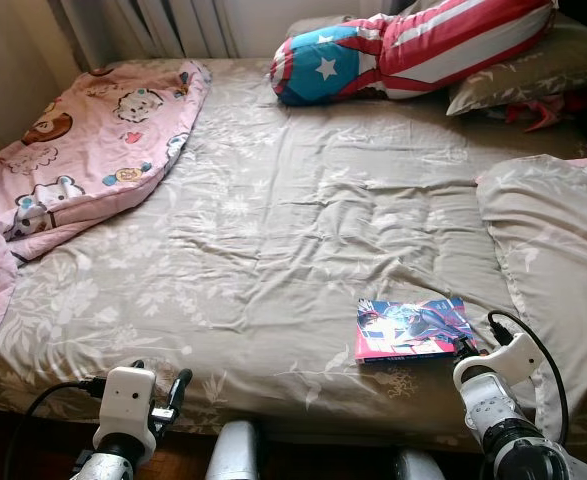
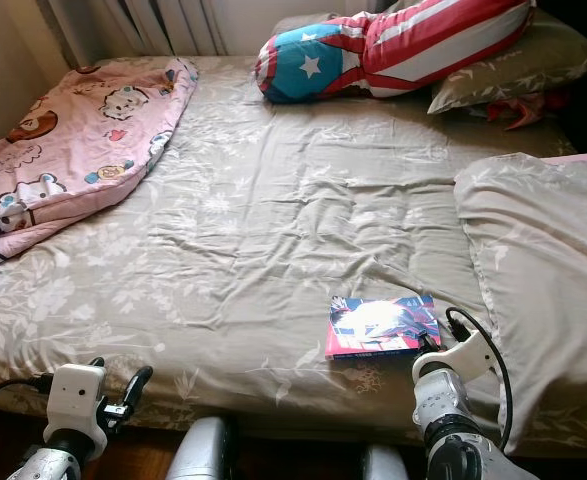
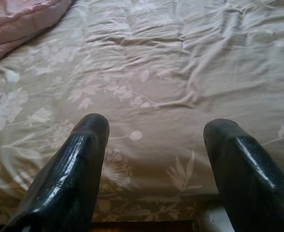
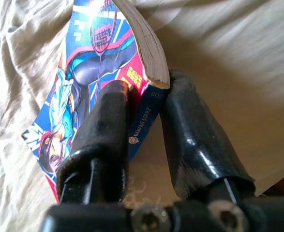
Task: Clean up the room
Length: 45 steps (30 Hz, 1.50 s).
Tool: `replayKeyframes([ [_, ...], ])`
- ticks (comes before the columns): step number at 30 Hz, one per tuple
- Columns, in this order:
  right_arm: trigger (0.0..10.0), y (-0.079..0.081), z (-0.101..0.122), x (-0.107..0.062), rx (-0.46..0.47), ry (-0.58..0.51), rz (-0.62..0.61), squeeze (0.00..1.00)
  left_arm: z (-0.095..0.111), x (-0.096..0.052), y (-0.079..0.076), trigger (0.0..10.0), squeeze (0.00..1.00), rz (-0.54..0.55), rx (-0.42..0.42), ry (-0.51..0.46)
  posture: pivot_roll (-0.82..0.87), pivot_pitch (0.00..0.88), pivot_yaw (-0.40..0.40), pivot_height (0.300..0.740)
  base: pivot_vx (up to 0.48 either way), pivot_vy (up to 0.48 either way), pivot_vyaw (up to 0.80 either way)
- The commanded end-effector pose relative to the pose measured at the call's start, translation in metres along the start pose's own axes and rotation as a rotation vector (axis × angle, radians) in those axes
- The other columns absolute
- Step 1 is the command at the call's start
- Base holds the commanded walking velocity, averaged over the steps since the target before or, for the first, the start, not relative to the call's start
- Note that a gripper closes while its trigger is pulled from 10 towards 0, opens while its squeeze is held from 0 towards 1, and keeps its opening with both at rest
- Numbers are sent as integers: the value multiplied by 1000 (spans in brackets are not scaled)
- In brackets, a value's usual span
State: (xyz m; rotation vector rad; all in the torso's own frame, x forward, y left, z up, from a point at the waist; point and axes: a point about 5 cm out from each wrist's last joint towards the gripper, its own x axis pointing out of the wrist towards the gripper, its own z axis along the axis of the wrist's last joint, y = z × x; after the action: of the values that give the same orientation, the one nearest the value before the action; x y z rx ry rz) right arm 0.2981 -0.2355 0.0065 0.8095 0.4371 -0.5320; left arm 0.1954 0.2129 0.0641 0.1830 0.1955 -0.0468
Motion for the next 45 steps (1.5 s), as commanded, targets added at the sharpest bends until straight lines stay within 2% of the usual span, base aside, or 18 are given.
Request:
replayKeyframes([
  [1, 10000, -7, 2, -1, -1, -17, -30, 0, -2, 0, 0, 10000, 0, 3, 4, 11, 228, 134, 58, 629, 0, 0, 0],
  [3, 10000, -8, 3, -1, 2, -24, -33, 0, -2, 1, -1, 10000, 0, 2, 1, 10, 228, 133, 58, 629, 0, 0, 0],
  [5, 10000, -7, 5, 0, 13, -30, -23, 1000, -2, 3, -2, 10000, 0, 3, -3, 8, 225, 124, 56, 629, 0, 0, 0],
  [12, 10000, -7, 5, 0, 4, -29, -23, 1000, -2, 3, -2, 10000, 0, 4, -3, 7, 225, 124, 56, 629, 0, 0, 0],
  [13, 10000, -7, 8, 0, -4, -37, -29, 0, -1, 4, -3, 10000, 0, 4, -6, 5, 221, 118, 52, 629, 0, 0, 0],
  [25, 10000, -18, 6, -2, -16, -50, -78, 0, -1, 14, -5, 10000, 0, 7, -18, -6, 204, 98, 46, 629, 0, 0, 0],
  [27, 10000, -19, 2, -3, -46, -44, -74, 0, -1, 15, -5, 10000, 0, 8, -18, -5, 200, 95, 44, 629, 0, 0, 0],
  [30, 10000, -18, -2, -4, -132, -47, -40, 0, -6, 20, -5, 10000, 0, 24, -37, 6, 184, 77, 36, 629, 0, 0, 0],
  [31, 10000, -17, -5, -5, -219, -49, -12, 0, -10, 22, -4, 10000, 0, 45, -62, 19, 179, 73, 33, 629, 0, 0, 0],
  [32, 10000, -17, -5, -5, -219, -49, -12, 0, -10, 22, -4, 10000, 0, 45, -62, 19, 179, 73, 33, 629, 0, 0, 0],
  [33, 10000, -17, -11, -7, -320, -55, 30, 0, -17, 24, -3, 10000, 0, 67, -88, 43, 165, 61, 26, 629, 0, 0, 0],
  [35, 10000, -17, -14, -8, -350, -54, 52, 0, -21, 26, -2, 10000, 0, 77, -101, 55, 153, 52, 23, 629, 0, 0, 0],
  [37, 10000, -25, -31, -15, -418, -47, 118, 0, -32, 31, -1, 10000, 0, 101, -131, 92, 133, 33, 15, 629, 0, 0, 0],
  [38, 10000, -25, -31, -15, -418, -47, 118, 0, -32, 31, -1, 10000, 0, 101, -131, 92, 133, 33, 15, 629, 0, 0, 0],
  [39, 10000, -30, -36, -18, -478, -39, 133, 0, -36, 35, -2, 10000, 0, 100, -131, 107, 124, 16, 11, 629, 0, 0, 0],
  [41, 10000, -50, -47, -26, -478, -10, 110, 0, -43, 40, -4, 10000, 0, 87, -123, 131, 112, 0, 9, 639, 0, 0, 0],
  [42, 10000, -63, -53, -31, -511, 5, 83, 0, -49, 43, -6, 10000, 0, 76, -119, 148, 107, 0, 9, 649, 0, 0, 0],
  [45, 10000, -74, -63, -37, -516, 44, 50, 0, -56, 50, -9, 10000, 0, 61, -118, 181, 85, 0, 6, 669, 0, 0, 0],
])
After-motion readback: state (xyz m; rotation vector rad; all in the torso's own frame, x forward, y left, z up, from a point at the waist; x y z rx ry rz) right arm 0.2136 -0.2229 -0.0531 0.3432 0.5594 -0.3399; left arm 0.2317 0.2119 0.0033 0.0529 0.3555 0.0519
